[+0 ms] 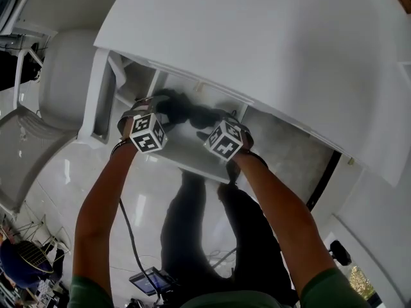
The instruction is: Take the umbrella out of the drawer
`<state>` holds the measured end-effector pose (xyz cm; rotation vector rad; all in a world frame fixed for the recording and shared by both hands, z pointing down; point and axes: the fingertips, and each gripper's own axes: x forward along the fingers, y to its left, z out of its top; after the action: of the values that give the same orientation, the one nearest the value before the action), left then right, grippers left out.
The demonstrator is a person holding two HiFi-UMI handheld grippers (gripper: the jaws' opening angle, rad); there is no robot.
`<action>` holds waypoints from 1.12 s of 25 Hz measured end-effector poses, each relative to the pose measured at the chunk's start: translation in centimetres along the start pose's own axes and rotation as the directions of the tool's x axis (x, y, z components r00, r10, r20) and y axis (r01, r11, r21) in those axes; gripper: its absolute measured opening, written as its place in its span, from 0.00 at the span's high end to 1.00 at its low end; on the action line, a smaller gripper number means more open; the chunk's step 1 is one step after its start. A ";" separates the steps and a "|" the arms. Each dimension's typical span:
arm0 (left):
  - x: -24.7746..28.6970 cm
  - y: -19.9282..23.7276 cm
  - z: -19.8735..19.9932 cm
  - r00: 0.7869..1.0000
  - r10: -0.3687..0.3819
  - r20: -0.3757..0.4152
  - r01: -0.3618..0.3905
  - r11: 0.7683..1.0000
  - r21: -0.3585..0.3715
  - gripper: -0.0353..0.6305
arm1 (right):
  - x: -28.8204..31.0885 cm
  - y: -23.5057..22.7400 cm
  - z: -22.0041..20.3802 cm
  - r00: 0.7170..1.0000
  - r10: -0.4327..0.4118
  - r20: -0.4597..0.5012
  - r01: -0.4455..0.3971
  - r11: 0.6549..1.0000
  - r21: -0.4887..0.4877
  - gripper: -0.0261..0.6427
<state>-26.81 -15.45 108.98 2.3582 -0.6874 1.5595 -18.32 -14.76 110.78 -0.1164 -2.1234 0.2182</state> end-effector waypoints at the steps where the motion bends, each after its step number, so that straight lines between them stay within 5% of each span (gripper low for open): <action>1: 0.5 -0.2 -0.1 1.000 -0.005 -0.011 0.006 1.000 0.020 0.42 | 0.6 -0.1 -0.2 1.000 -0.002 -0.014 0.002 1.000 -0.005 0.49; 7: 2.5 -0.5 -1.0 1.000 -0.014 -0.022 0.014 1.000 0.025 0.50 | 3.1 -1.0 -1.4 0.996 -0.031 -0.089 0.028 0.999 -0.038 0.49; 10: 2.8 -0.3 -1.0 1.000 -0.001 -0.017 0.001 1.000 0.015 0.59 | 3.3 -2.1 -1.5 0.991 -0.079 -0.105 0.075 0.996 -0.045 0.67; 17: 2.2 0.1 0.0 0.999 0.046 -0.013 -0.046 0.999 0.009 0.90 | 2.7 -1.9 -1.3 0.989 -0.087 -0.119 0.087 0.996 -0.004 0.80; 22: 1.0 -0.6 0.8 0.999 0.039 -0.027 -0.038 0.998 0.042 0.93 | 0.8 -0.5 -0.9 0.992 -0.082 -0.099 0.083 0.997 0.008 0.81; 28: -1.8 -1.2 2.2 0.999 0.038 -0.014 -0.038 0.999 -0.022 0.93 | -2.6 0.7 0.4 0.993 -0.090 -0.075 0.089 0.996 -0.013 0.82</action>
<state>-25.01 -14.91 106.56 2.3300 -0.7472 1.5736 -17.31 -14.61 108.28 -0.0342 -2.0494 0.1479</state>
